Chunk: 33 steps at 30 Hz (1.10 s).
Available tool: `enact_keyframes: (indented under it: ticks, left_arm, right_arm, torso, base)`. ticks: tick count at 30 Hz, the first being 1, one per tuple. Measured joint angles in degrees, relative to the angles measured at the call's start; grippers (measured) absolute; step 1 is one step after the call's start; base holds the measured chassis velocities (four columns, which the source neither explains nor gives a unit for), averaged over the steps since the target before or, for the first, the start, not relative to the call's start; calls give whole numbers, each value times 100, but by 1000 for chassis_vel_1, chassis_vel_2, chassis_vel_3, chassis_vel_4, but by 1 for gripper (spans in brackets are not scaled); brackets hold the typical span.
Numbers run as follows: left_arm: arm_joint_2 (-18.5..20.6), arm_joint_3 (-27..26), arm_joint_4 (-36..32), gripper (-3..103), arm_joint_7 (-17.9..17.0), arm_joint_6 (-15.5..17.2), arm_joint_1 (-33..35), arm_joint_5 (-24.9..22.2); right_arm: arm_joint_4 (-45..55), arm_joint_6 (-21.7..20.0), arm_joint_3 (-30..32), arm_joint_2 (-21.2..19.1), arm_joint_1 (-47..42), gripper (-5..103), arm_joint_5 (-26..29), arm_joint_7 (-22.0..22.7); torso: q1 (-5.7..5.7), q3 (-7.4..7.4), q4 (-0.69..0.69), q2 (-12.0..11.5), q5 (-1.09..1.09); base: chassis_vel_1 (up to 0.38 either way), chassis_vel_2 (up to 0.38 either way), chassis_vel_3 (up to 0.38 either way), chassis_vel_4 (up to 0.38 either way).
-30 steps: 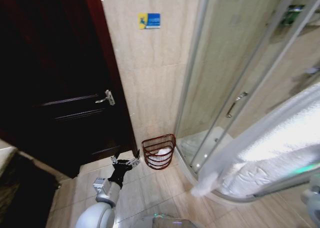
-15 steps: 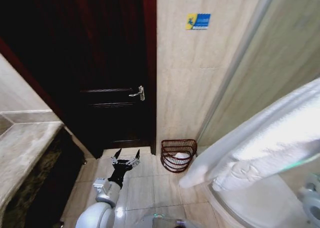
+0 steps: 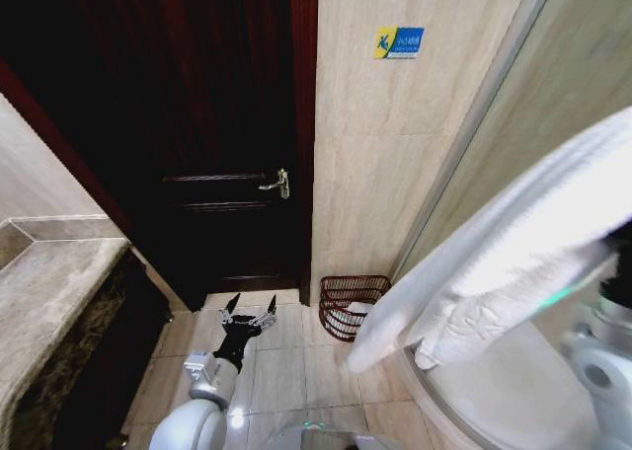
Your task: Discard the used towel into the hamper.
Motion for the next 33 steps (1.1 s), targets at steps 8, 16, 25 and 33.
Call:
enact_keyframes:
  ticks: [8,16,25,33]
  left_arm:
    - [-1,0,0,100,0,0,0,0]
    - [0,0,0,100,0,0,1,0]
    - [-1,0,0,100,0,0,0,0]
    - [-1,0,0,100,0,0,0,0]
  right_arm:
    - [-994,-36,-833,-254,1123,9,-20,-101]
    - [-1925,-55,-1735,-234,2354,9,-165,-212]
    - [-3459,189,-2686,296,3845,9,-652,-620]
    - [-4410,283,-3094,750,4419,9,-643,-801]
  torso:
    - [0,0,0,0,0]
    - [0,1,-1,0,0]
    - [1,0,0,0,0]
    - [1,0,1,0,-2]
  base:
    - [0,0,0,0]
    - [0,0,0,0]
    - [0,0,0,0]
    - [0,0,0,0]
